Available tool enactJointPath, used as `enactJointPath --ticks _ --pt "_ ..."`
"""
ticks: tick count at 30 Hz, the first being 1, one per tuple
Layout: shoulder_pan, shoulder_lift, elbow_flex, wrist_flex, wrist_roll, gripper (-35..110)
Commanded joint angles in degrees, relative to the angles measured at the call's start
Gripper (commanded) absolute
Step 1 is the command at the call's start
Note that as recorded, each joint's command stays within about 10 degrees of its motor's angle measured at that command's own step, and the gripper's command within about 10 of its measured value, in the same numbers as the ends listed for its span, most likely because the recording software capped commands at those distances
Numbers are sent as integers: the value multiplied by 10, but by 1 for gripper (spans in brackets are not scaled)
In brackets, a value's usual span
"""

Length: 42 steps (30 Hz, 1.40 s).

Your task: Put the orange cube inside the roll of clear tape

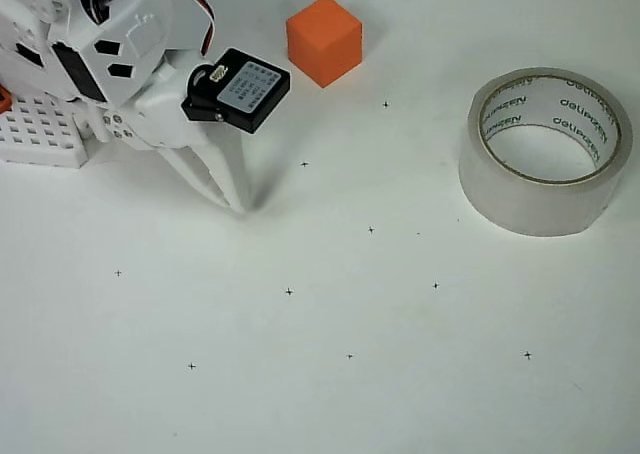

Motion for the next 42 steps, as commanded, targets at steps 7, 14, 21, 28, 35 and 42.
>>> enactJointPath --ticks 7,14,21,28,35,42 --pt "43 96 -50 -27 88 0" --pt "40 95 -50 -30 92 0" --pt "-62 95 -142 40 205 0" --pt "-121 34 -218 65 282 0" --pt "-188 -157 -305 42 332 4" --pt "-257 -314 -391 3 352 7"
